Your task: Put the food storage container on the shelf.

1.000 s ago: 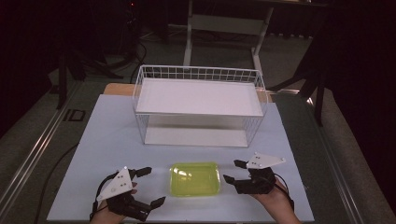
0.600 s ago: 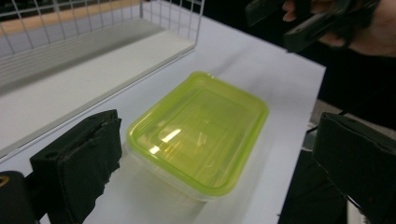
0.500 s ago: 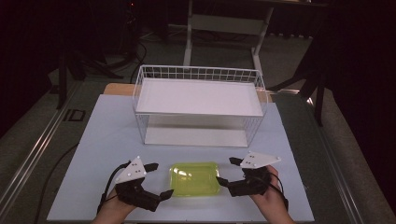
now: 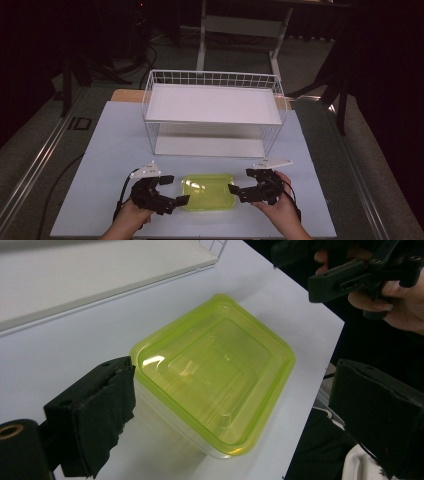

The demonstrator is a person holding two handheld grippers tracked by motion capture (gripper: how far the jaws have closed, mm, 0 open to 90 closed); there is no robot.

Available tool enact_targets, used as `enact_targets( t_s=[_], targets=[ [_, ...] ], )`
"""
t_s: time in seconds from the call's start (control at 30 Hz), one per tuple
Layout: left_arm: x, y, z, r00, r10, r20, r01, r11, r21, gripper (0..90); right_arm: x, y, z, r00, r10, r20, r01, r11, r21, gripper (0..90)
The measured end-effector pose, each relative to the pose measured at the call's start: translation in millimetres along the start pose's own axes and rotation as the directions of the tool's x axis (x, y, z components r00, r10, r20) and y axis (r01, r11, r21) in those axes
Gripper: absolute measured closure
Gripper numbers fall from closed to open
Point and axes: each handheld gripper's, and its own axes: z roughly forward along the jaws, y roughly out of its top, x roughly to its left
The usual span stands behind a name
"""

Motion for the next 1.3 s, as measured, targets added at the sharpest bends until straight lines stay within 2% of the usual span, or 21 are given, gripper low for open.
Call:
enact_targets(
  t_s=[0.17,0.2,0.27,0.33,0.37,0.4,0.43,0.47,0.5,0.53,0.57,0.63,0.67,0.73,0.77,0.83,0.87,1.0,1.1,1.2,1.3],
  targets=[
    [11.1,-1.4,8.2,0.9911,-0.127,-0.041,0.129,0.9901,0.056,7.0,-8.1,-1.9,8.7,0.9936,0.112,-0.012,-0.111,0.992,0.059,15.2],
    [13.6,-2.3,9.7,0.9864,-0.153,-0.060,0.157,0.9853,0.067,7.0,-9.5,-2.4,9.8,0.9911,0.132,-0.017,-0.131,0.989,0.071,15.3],
    [19.1,-4.9,11.5,0.9771,-0.208,-0.045,0.211,0.9749,0.071,10.6,-12.5,-3.4,11.5,0.9828,0.183,-0.024,-0.181,0.980,0.087,20.9],
    [22.7,-7.2,13.6,0.9653,-0.258,-0.039,0.260,0.9627,0.074,15.7,-16.7,-5.3,13.5,0.9671,0.249,-0.052,-0.243,0.964,0.108,25.3],
    [22.7,-7.2,13.6,0.9653,-0.258,-0.039,0.260,0.9627,0.074,15.7,-16.7,-5.3,13.5,0.9671,0.249,-0.052,-0.243,0.964,0.108,25.3],
    [25.4,-9.0,15.3,0.9538,-0.298,-0.036,0.300,0.9506,0.079,15.7,-18.6,-6.7,14.9,0.9605,0.272,-0.057,-0.264,0.957,0.122,27.6],
    [26.1,-9.7,16.0,0.9495,-0.312,-0.034,0.314,0.9465,0.075,18.6,-21.1,-9.8,17.7,0.9486,0.310,-0.063,-0.299,0.943,0.145,31.4],
    [27.8,-11.6,17.3,0.9405,-0.338,-0.032,0.340,0.9382,0.067,21.9,-23.7,-13.3,20.3,0.9330,0.352,-0.075,-0.336,0.927,0.168,33.8],
    [28.4,-12.3,18.1,0.9384,-0.344,-0.029,0.346,0.9358,0.069,23.8,-24.9,-15.0,21.4,0.9205,0.382,-0.081,-0.364,0.914,0.181,36.6],
    [28.4,-12.3,18.1,0.9384,-0.344,-0.029,0.346,0.9358,0.069,28.0,-24.9,-15.0,21.4,0.9205,0.382,-0.081,-0.364,0.914,0.181,36.6],
    [29.0,-13.5,19.2,0.9347,-0.353,-0.037,0.355,0.9324,0.067,30.8,-27.7,-18.3,23.5,0.9039,0.420,-0.084,-0.398,0.897,0.195,41.0],
    [29.3,-14.4,20.4,0.9326,-0.359,-0.040,0.361,0.9302,0.067,32.1,-28.1,-18.8,23.8,0.9029,0.423,-0.079,-0.402,0.895,0.196,42.7],
    [29.8,-15.3,21.2,0.9310,-0.363,-0.041,0.365,0.9285,0.069,37.6,-29.4,-20.6,25.5,0.8943,0.441,-0.077,-0.418,0.884,0.210,44.9],
    [29.7,-16.2,22.5,0.9290,-0.367,-0.044,0.370,0.9264,0.070,39.5,-29.4,-20.6,25.5,0.8943,0.441,-0.077,-0.418,0.884,0.210,44.9],
    [29.9,-18.0,25.3,0.9274,-0.371,-0.044,0.374,0.9238,0.082,39.5,-29.9,-21.5,26.3,0.8890,0.451,-0.078,-0.427,0.879,0.211,46.3],
    [30.1,-19.2,27.7,0.9252,-0.378,-0.037,0.379,0.9207,0.092,48.7,-29.4,-23.5,30.1,0.8855,0.459,-0.072,-0.435,0.873,0.219,50.6],
    [29.6,-20.4,29.9,0.9257,-0.376,-0.038,0.378,0.9207,0.096,50.5,-29.1,-24.4,32.5,0.8765,0.475,-0.075,-0.449,0.864,0.226,54.5],
    [29.2,-22.2,30.4,0.9267,-0.373,-0.042,0.376,0.9221,0.092,62.3,-27.9,-25.2,35.5,0.8742,0.479,-0.077,-0.452,0.862,0.230,62.5],
    [28.7,-23.3,30.4,0.9239,-0.381,-0.031,0.382,0.9186,0.099,66.7,-27.0,-25.1,35.8,0.8714,0.484,-0.078,-0.457,0.859,0.232,66.0],
    [27.3,-23.1,30.3,0.9236,-0.381,-0.038,0.383,0.9181,0.101,69.1,-25.4,-24.9,35.6,0.8744,0.479,-0.080,-0.452,0.863,0.224,73.4],
    [26.1,-23.6,30.7,0.9212,-0.387,-0.038,0.389,0.9155,0.103,70.3,-23.2,-24.2,35.6,0.8799,0.469,-0.073,-0.445,0.868,0.221,73.7]
  ],
)
